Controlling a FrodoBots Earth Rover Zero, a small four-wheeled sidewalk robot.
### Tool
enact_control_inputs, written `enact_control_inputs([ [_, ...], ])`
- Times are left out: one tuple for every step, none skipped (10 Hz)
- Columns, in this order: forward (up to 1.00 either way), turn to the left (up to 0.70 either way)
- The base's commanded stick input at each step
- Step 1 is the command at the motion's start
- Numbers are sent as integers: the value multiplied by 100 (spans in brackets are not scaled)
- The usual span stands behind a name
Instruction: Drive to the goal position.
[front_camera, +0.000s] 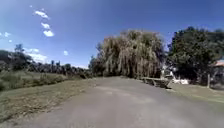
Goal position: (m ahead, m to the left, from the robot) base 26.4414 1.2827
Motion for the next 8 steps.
enact_control_inputs([
  [100, 0],
  [100, 0],
  [100, 0],
  [100, 0],
  [100, 0],
  [100, 0],
  [100, 0],
  [100, 0],
])
